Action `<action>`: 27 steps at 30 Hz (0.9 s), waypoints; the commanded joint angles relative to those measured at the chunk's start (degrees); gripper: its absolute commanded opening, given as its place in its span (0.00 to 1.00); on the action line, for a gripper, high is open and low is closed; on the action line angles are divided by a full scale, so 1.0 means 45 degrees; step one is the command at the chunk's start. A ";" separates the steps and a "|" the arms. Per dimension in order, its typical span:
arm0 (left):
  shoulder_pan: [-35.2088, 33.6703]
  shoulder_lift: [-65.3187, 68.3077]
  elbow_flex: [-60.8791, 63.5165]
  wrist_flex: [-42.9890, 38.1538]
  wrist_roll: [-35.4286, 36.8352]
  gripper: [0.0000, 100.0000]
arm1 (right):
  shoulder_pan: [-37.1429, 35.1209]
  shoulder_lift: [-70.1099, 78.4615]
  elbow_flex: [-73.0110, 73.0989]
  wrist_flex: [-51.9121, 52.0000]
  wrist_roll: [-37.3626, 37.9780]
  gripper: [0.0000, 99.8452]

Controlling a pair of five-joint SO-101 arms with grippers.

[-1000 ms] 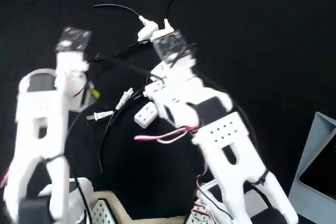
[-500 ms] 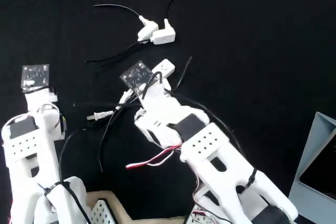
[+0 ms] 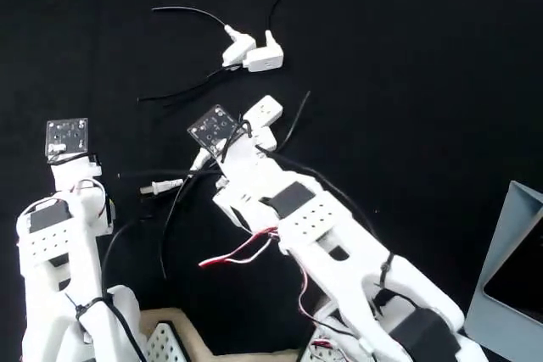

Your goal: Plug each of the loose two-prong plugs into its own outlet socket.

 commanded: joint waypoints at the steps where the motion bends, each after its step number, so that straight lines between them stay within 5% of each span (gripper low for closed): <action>1: 0.0049 -0.0254 -0.0010 -0.0215 0.0137 0.12 | 0.0098 0.0068 -0.0303 -0.0332 0.0117 0.01; 27: 0.0049 -0.0176 0.0029 -0.0215 0.0098 0.12 | 0.0410 0.2393 -0.0264 -0.0449 0.0625 0.01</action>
